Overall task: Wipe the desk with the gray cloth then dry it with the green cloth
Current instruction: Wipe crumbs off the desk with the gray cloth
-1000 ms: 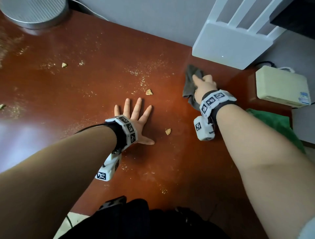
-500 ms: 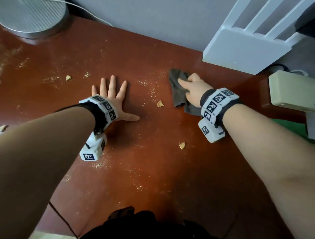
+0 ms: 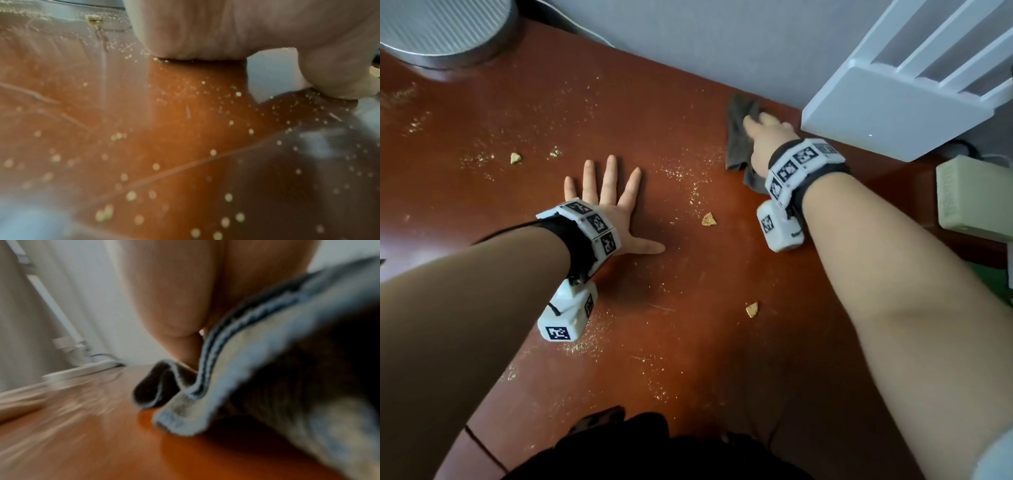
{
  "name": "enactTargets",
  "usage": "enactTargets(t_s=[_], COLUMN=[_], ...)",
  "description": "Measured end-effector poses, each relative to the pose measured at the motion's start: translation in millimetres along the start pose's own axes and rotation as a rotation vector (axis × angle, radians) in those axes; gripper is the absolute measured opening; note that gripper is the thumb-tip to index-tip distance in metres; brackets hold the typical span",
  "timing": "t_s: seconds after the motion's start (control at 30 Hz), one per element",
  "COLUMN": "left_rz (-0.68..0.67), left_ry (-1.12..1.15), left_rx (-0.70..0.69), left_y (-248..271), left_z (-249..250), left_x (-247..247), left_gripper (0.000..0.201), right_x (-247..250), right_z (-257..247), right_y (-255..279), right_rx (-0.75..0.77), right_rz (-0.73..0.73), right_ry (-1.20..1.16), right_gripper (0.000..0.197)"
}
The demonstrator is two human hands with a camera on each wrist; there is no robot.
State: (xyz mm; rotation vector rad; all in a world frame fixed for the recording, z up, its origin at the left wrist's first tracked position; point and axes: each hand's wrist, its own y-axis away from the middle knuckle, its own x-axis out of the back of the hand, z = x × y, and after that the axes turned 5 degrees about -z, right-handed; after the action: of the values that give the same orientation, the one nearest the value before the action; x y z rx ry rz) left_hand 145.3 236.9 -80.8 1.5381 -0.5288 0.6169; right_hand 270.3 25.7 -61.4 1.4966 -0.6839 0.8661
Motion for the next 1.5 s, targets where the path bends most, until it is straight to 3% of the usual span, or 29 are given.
enactTargets(t_s=[0.1, 0.17, 0.23, 0.3, 0.37, 0.43, 0.5, 0.6, 0.67, 0.73, 0.8, 0.87, 0.93, 1.0, 1.07, 1.17, 1.27, 1.33, 1.43, 1.5], left_rz=[-0.004, -0.005, -0.008, -0.012, -0.015, -0.025, -0.03, -0.037, -0.035, -0.027, -0.021, -0.02, -0.019, -0.019, -0.02, -0.016, -0.017, -0.017, -0.023, -0.028], left_ry=[-0.001, 0.001, 0.001, 0.003, 0.001, -0.002, -0.008, -0.002, 0.005, 0.011, 0.015, 0.016, 0.015, 0.017, 0.019, 0.021, 0.027, 0.026, 0.019, 0.023], left_rx=[-0.003, -0.005, -0.004, -0.005, -0.007, -0.002, 0.0, -0.006, -0.013, -0.019, -0.02, -0.018, -0.017, -0.016, -0.018, -0.024, -0.026, -0.026, -0.021, -0.021], left_y=[0.4, 1.4, 1.3, 2.3, 2.4, 2.2, 1.8, 1.6, -0.3, -0.5, -0.3, -0.6, -1.5, -2.3, -2.2, -2.3, -2.6, -1.8, -1.8, -1.0], left_z=[0.8, 0.8, 0.4, 0.6, 0.9, 0.4, 0.7, 0.5, -0.2, -0.9, -1.3, -1.4, -1.3, -1.6, -1.7, -2.3, -2.6, -2.0, -2.1, -1.9], left_x=[1.1, 0.9, 1.7, 1.9, 1.8, 1.7, 2.9, 3.2, 3.1, 2.2, 1.7, 1.3, 1.0, 0.7, 0.5, 0.5, 0.7, 0.8, 1.5, 1.8], left_gripper=[0.127, 0.127, 0.127, 0.127, 0.126, 0.125, 0.125, 0.124, 0.124, 0.124, 0.124, 0.124, 0.124, 0.124, 0.124, 0.124, 0.124, 0.125, 0.124, 0.125], right_x=[-16.4, -15.6, -1.9, 12.3, 20.3, 20.2, 15.1, 1.3, -0.3, 8.3, 21.1, 30.3, 31.5, 27.7, 22.8, 11.4, 9.4, 21.7, 34.0, 28.5], right_z=[9.4, 15.3, 21.1, 24.6, 17.3, 3.9, -5.3, -15.1, -17.1, -14.5, -9.3, -4.1, -10.3, -21.5, -29.2, -31.0, -25.3, -19.1, -5.0, -5.8], right_y=[17.2, 24.9, 19.5, 2.2, -16.1, -27.4, -28.6, -8.6, 11.5, 20.3, 7.4, -24.0, -47.8, -58.9, -55.0, -29.9, -1.9, 4.7, -18.5, -36.2], right_rx=[0.355, 0.478, 0.393, 0.135, -0.11, -0.16, -0.058, 0.276, 0.471, 0.539, 0.439, 0.208, -0.018, -0.07, 0.051, 0.413, 0.625, 0.597, 0.331, 0.138], right_rz=[-0.103, -0.115, 0.045, 0.201, 0.192, 0.12, 0.092, 0.008, -0.098, -0.162, -0.005, 0.178, 0.196, 0.124, 0.092, 0.035, -0.184, -0.228, 0.114, 0.209], right_ry=[0.019, -0.017, -0.112, -0.156, -0.134, -0.108, -0.054, -0.018, 0.035, -0.032, -0.178, -0.295, -0.257, -0.152, -0.07, 0.01, 0.09, -0.055, -0.347, -0.284], right_gripper=[0.066, 0.06, 0.057, 0.057, 0.059, 0.058, 0.059, 0.066, 0.061, 0.051, 0.053, 0.057, 0.059, 0.062, 0.064, 0.064, 0.059, 0.055, 0.053, 0.058])
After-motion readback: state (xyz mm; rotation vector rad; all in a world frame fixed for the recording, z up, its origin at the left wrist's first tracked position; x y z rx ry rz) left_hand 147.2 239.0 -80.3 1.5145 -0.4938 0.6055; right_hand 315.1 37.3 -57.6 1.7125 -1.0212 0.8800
